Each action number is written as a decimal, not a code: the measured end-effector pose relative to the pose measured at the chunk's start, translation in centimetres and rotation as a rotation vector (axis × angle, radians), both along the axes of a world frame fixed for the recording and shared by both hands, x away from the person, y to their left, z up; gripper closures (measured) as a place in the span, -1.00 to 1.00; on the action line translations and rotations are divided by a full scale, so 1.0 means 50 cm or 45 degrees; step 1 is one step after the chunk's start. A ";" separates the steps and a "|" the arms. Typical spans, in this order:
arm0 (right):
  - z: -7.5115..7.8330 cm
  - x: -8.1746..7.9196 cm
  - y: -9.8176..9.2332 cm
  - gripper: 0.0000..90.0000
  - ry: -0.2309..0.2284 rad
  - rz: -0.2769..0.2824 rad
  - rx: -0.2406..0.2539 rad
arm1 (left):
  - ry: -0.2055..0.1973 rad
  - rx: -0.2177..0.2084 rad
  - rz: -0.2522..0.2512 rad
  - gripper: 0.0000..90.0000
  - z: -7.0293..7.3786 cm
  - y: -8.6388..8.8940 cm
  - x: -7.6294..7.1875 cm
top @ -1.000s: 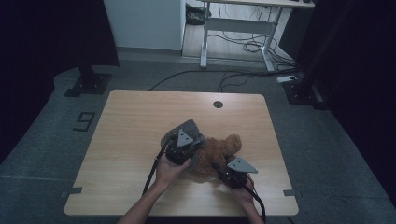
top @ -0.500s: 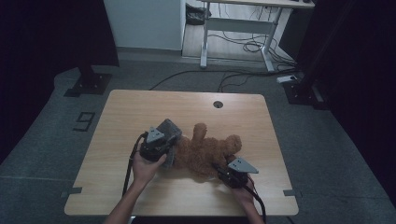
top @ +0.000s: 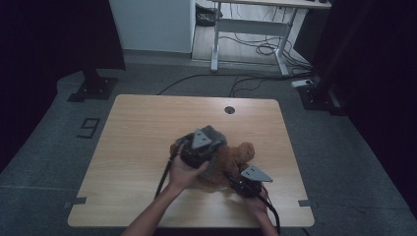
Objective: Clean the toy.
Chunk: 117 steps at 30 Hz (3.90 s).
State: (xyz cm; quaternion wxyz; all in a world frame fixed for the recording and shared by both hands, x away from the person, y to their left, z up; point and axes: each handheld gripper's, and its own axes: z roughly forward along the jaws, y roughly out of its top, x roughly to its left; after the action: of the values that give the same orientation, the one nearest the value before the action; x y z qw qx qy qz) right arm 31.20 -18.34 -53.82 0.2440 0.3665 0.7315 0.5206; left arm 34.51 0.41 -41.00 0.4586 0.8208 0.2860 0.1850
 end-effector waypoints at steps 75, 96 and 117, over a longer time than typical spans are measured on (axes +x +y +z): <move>0.004 0.073 0.022 0.23 -0.048 -0.076 -0.064 | 0.143 0.062 0.226 0.81 -0.113 0.145 0.100; 0.027 0.067 0.006 -0.04 0.146 0.069 0.106 | 0.083 -0.078 0.215 0.82 -0.156 0.190 0.010; -0.013 0.007 0.023 0.45 -0.035 0.046 -0.111 | 0.123 0.034 -0.043 0.77 -0.001 -0.109 0.033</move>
State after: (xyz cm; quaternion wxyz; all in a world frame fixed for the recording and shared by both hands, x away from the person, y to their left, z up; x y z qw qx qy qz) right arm 31.56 -17.18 -54.48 0.2603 0.3351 0.7565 0.4977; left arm 36.18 -5.03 -41.04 0.4365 0.8394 0.2913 0.1413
